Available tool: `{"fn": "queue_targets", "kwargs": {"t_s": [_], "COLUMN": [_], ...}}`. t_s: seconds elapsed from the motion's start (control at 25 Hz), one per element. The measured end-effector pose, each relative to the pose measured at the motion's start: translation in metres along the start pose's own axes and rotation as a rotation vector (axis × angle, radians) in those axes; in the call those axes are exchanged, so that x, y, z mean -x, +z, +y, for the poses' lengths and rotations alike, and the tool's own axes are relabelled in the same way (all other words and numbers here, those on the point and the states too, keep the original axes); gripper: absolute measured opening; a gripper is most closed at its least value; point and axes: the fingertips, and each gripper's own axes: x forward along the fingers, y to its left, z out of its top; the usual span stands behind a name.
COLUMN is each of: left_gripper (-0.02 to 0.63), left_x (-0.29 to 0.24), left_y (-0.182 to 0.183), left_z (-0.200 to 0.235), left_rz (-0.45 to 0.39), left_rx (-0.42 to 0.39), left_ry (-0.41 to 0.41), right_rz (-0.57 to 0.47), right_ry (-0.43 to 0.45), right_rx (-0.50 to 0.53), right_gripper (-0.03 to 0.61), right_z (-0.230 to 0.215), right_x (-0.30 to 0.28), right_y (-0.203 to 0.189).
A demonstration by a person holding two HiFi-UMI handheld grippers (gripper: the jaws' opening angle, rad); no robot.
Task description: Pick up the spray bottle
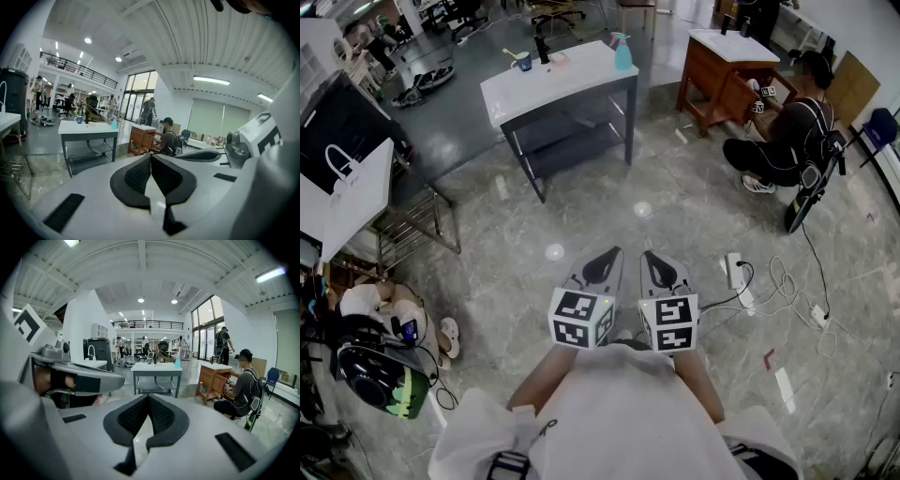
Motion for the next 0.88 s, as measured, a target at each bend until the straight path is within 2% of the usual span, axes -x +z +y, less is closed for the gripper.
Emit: {"fn": "queue_targets", "kwargs": {"t_s": [0.88], "left_gripper": [0.026], "left_x": [0.005], "left_y": [-0.008], "left_z": [-0.005], "left_rz": [0.008], "left_rx": [-0.027], "left_ry": [0.001], "right_rz": [-0.029], "right_ry": [0.008], "right_rx": [-0.059], "right_gripper": [0.026], "right_z": [0.001], "right_x": [0.006], "right_y": [-0.005]}}
